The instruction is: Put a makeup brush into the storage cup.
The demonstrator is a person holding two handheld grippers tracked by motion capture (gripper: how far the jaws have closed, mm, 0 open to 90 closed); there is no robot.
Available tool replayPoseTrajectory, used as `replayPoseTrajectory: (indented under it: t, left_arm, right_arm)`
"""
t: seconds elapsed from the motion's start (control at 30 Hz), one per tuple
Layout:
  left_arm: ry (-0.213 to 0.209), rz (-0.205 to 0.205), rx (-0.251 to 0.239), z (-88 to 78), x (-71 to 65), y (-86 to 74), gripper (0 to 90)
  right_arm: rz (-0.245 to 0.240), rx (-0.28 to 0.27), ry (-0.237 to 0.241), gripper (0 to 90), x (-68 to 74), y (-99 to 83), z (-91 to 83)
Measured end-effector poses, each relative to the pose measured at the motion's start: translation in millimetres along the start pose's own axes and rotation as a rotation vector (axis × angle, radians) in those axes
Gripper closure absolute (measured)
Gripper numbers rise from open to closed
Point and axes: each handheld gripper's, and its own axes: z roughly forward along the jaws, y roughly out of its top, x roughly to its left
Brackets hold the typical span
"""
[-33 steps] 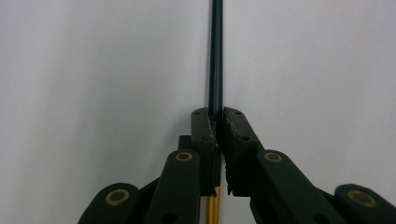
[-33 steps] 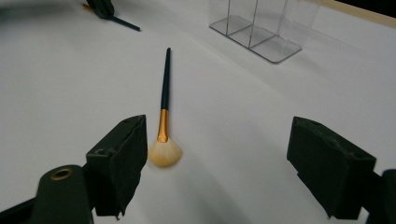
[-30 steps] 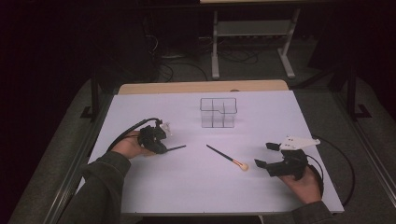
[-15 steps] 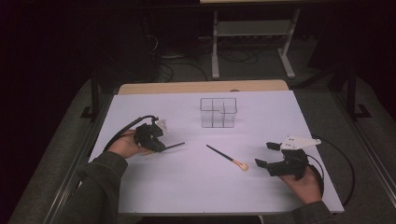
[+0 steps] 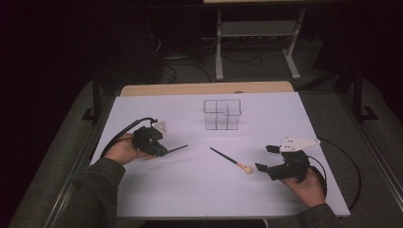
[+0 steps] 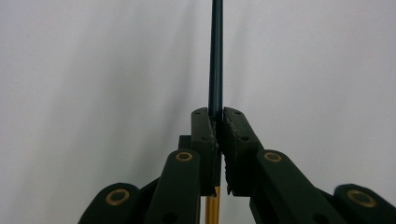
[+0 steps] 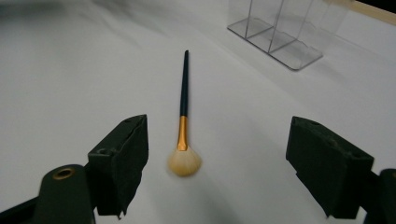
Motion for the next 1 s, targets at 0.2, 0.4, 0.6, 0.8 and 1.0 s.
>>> replayPoseTrajectory:
  t: [0.2, 0.4, 0.6, 0.8, 1.0]
  left_arm:
    - [0.018, -0.006, -0.037, -17.9, -8.2, -4.1, 83.5]
    - [0.024, -0.018, -0.067, -29.5, -15.2, -4.3, 83.5]
    - [0.039, 0.004, -0.085, -43.6, -22.4, -2.7, 83.6]
    - [0.04, 0.018, -0.098, -51.2, -27.7, -0.8, 83.6]
    - [0.044, 0.045, -0.105, -58.2, -36.1, 3.6, 83.6]
  right_arm:
    - [-0.032, 0.023, 0.009, 21.3, 5.9, 14.2, 0.0]
    - [-0.054, 0.037, 0.028, 20.3, 10.6, 30.1, -0.2]
    - [-0.063, 0.036, 0.066, 18.6, 12.1, 50.8, 1.1]
    - [-0.081, 0.06, 0.088, 18.1, 15.0, 63.1, 4.5]
    - [-0.104, 0.067, 0.116, 18.7, 16.8, 80.0, 6.8]
